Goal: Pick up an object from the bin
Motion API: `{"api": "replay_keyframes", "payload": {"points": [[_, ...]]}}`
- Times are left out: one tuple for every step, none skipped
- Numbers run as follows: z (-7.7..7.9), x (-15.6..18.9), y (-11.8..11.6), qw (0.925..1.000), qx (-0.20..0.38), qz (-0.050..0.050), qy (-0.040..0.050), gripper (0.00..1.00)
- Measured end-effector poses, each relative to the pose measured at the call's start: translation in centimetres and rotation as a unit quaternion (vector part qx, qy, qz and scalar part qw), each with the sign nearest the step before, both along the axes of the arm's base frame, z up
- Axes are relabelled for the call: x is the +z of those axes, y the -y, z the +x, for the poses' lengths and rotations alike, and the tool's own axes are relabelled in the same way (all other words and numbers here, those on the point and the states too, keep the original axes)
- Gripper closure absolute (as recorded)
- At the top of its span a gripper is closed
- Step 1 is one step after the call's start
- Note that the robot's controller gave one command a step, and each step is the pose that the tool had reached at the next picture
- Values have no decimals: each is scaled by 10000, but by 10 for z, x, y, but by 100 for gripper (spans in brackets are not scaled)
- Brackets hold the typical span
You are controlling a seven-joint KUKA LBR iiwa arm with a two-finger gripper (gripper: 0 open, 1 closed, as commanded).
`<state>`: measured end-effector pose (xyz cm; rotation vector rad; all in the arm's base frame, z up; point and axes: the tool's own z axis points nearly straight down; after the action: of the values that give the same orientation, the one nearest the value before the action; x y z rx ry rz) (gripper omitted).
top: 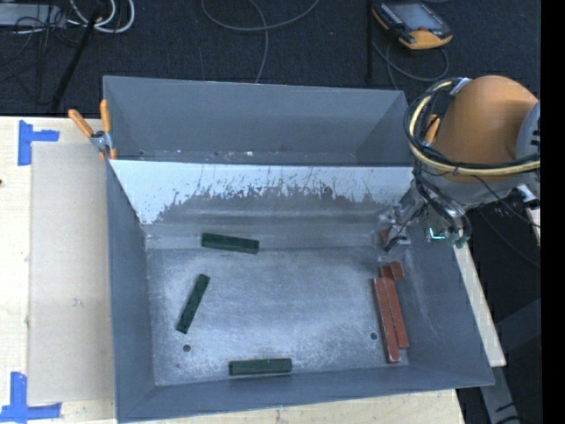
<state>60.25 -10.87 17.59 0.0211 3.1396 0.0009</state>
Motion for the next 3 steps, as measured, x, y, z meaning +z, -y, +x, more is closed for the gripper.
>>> {"api": "replay_keyframes", "payload": {"points": [[-45,-110,-24,9980,-630,7,-50,0],[-43,-106,-23,9980,-633,1,-10,100],[-9,8,-17,9981,-608,-5,43,100]]}}
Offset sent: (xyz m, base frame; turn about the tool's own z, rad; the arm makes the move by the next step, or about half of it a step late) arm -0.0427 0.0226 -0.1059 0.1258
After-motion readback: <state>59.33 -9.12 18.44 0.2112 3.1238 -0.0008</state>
